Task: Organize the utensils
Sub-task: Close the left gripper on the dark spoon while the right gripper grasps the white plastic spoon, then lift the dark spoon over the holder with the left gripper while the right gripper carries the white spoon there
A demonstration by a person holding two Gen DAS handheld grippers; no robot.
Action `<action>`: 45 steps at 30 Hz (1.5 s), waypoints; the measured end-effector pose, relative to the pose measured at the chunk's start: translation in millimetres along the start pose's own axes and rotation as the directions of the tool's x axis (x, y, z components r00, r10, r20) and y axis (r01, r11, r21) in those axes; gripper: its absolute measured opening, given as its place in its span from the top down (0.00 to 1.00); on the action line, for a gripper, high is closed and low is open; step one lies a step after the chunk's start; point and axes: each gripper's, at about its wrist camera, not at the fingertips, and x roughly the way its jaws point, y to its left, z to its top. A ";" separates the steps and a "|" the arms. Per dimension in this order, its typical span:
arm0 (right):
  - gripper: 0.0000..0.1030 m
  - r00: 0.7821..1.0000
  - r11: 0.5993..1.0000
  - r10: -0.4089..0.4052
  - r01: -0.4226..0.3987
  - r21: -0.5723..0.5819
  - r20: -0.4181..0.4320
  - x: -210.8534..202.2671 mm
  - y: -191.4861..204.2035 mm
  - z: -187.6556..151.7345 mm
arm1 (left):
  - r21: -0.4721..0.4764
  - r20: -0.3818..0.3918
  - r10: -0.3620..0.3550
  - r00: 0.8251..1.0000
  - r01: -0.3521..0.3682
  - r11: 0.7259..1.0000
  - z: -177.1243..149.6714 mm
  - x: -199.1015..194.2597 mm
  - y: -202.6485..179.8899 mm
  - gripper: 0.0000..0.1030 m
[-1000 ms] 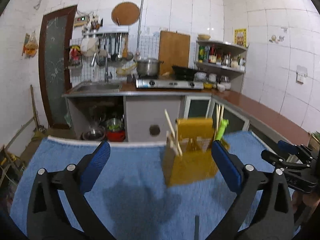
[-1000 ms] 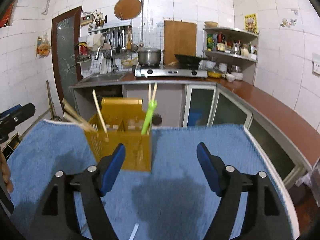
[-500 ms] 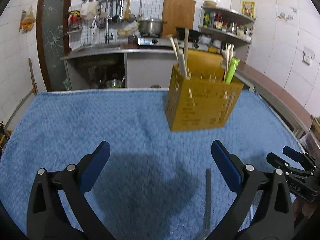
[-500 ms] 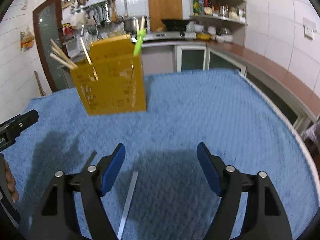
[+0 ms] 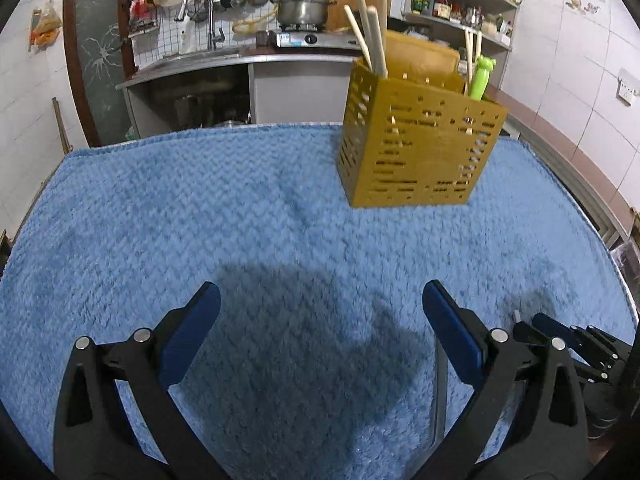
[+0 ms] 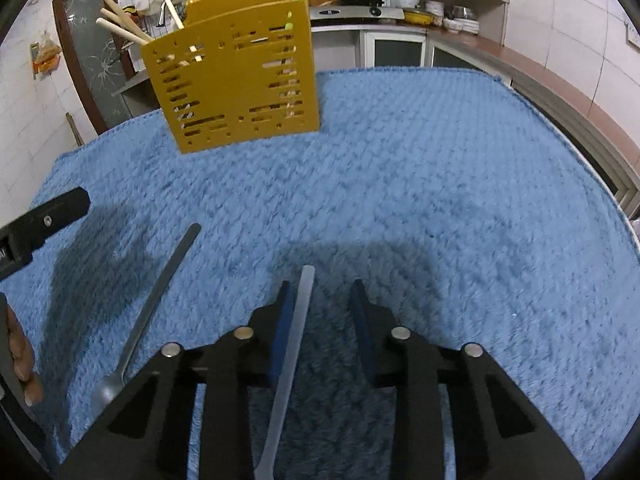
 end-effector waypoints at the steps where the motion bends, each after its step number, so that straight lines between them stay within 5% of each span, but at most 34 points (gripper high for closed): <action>1: 0.74 1.000 1.000 -0.004 0.004 -0.002 0.000 0.9 1.5 0.2 | -0.002 -0.009 -0.004 1.000 0.004 1.000 0.0 1.4 -0.7 0.05; 5: 0.89 1.000 1.000 -0.008 0.008 -0.028 -0.002 4.0 4.7 1.9 | -0.001 -0.021 -0.018 1.000 0.018 1.000 -0.7 3.1 -6.9 0.05; 14: 0.93 1.000 0.999 -0.002 0.003 -0.032 0.007 -2.8 -17.3 17.1 | 0.091 -0.111 -0.065 0.992 0.075 0.993 -4.1 13.1 -43.6 0.06; 20: 0.93 1.000 1.000 -0.022 0.022 -0.005 0.009 -6.4 -43.2 30.8 | 0.131 -0.192 -0.094 0.977 0.121 0.984 -8.4 24.5 -66.6 0.39; 24: 0.93 1.000 1.000 -0.026 0.026 0.015 0.010 -5.6 -52.8 33.9 | 0.141 -0.258 -0.120 0.959 0.160 0.977 -9.5 36.1 -78.8 0.71; 34: 0.93 1.000 0.999 -0.029 0.029 0.019 0.010 -1.7 -59.3 37.7 | 0.196 -0.301 -0.076 0.951 0.140 0.971 -7.2 52.5 -99.4 0.73; 37: 0.93 1.000 0.999 -0.026 0.026 0.024 0.014 -2.5 -60.0 40.2 | 0.204 -0.299 -0.070 0.952 0.136 0.969 -4.3 56.5 -104.3 0.89; 45: 0.93 0.999 1.000 -0.010 0.010 0.005 0.032 -10.3 -56.0 47.9 | 0.132 -0.290 -0.125 0.949 0.169 0.977 6.5 57.0 -89.5 0.92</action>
